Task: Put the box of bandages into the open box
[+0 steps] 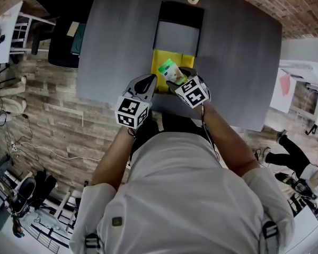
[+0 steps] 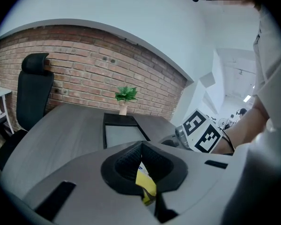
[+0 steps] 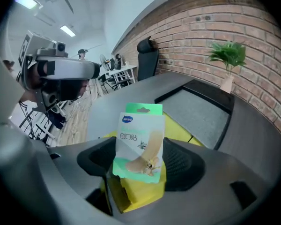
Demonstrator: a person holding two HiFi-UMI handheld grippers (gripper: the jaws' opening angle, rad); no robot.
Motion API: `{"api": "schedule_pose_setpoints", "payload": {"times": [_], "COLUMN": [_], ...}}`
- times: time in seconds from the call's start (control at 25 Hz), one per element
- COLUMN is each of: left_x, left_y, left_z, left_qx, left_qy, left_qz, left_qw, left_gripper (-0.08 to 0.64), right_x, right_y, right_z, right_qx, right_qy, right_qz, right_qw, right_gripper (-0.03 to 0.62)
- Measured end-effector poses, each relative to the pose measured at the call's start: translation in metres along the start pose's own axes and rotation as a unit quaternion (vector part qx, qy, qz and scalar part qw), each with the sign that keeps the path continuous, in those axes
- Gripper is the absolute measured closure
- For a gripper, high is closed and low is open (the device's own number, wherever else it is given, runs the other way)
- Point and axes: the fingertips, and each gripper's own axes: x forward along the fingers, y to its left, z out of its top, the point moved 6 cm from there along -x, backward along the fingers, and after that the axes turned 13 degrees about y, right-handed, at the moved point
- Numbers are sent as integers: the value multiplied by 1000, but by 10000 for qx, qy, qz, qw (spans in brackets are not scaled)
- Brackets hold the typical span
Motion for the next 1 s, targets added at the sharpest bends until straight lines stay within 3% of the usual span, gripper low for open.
{"api": "schedule_pose_setpoints", "payload": {"times": [0.44, 1.0], "left_x": [7, 0], "left_y": [7, 8], "left_z": [-9, -13], "left_qx": [-194, -167], "left_qy": [29, 31], "left_qz": [8, -41], "left_qw": [9998, 9998], "left_gripper": [543, 543], "right_x": [31, 30], "right_y": [-6, -6], "right_z": [-11, -13], "right_qx": [178, 336], "right_qy": [284, 201], "right_qz": [110, 4], "right_qw": [9994, 9992], "right_gripper": [281, 282]}}
